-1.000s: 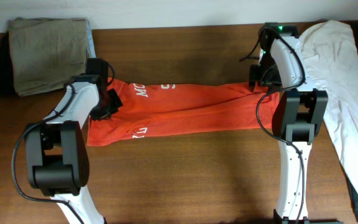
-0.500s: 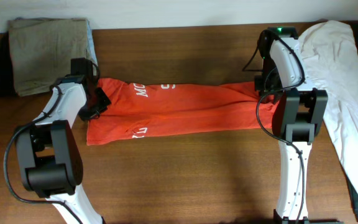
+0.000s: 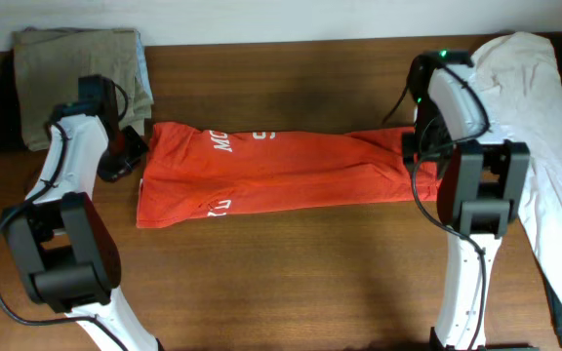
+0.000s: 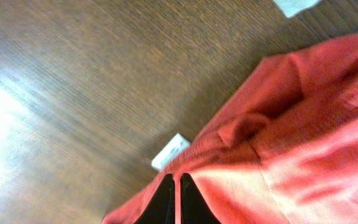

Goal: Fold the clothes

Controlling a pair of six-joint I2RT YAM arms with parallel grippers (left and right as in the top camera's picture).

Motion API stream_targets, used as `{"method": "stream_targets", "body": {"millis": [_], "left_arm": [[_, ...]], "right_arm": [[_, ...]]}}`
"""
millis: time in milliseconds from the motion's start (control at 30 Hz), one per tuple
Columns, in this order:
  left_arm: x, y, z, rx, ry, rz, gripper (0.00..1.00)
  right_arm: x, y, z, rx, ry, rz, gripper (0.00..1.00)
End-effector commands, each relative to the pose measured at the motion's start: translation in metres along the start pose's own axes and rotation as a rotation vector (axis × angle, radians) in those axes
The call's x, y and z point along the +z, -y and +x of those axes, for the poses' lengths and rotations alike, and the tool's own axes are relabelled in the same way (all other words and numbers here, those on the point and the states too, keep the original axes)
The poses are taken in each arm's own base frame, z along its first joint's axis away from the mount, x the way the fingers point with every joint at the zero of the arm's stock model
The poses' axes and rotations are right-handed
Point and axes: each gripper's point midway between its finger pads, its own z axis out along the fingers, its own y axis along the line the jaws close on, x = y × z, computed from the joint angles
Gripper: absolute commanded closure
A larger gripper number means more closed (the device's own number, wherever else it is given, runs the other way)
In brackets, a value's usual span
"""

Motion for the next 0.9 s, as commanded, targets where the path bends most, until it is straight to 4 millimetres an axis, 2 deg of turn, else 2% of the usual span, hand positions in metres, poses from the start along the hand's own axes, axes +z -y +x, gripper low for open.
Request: {"method": "stream_targets", "body": {"millis": [0,100,133,200,300,333,400,433,533,667,733,767,867], "left_arm": [[-0.040,0.040,0.007,0.131,0.038,0.108,0.95],[-0.043,0.104,0.053,0.302,0.000,0.200,0.95],[-0.043,0.122,0.066,0.351,0.010,0.217,0.94],[-0.041,0.155,0.090,0.430,0.027,0.253,0.92],[-0.029,0.179,0.111,0.479,0.018,0.266,0.91],[-0.018,0.182,0.115,0.484,0.001,0.254,0.91],[0.003,0.179,0.121,0.484,-0.038,0.221,0.91],[0.017,0.173,0.125,0.482,-0.072,0.191,0.91],[0.039,0.156,0.126,0.467,-0.116,0.116,0.91],[0.054,0.116,0.107,0.403,-0.146,0.003,0.91],[0.056,0.091,0.095,0.353,-0.164,-0.039,0.91],[0.056,0.072,0.084,0.319,-0.167,-0.083,0.91],[0.059,0.036,0.059,0.231,-0.162,-0.129,0.91]], "right_arm": [[-0.060,-0.010,-0.019,0.060,0.242,-0.129,0.36],[-0.062,-0.045,-0.035,0.021,0.293,-0.261,0.47],[-0.061,-0.062,-0.036,-0.007,0.298,-0.304,0.49],[-0.048,-0.085,-0.035,-0.054,0.290,-0.298,0.50],[-0.025,-0.109,-0.034,-0.102,0.281,-0.282,0.50],[-0.015,-0.108,-0.035,-0.096,0.279,-0.250,0.49],[-0.001,-0.081,-0.045,0.019,0.301,-0.125,0.48],[0.001,-0.073,-0.047,0.044,0.299,-0.117,0.48],[0.003,-0.057,-0.049,0.069,0.289,-0.121,0.48],[0.021,-0.050,-0.048,0.047,0.263,-0.112,0.48],[0.033,-0.052,-0.050,0.047,0.265,-0.112,0.48],[0.042,-0.053,-0.052,0.048,0.270,-0.114,0.48],[0.044,-0.050,-0.067,0.065,0.326,-0.126,0.48]]}}
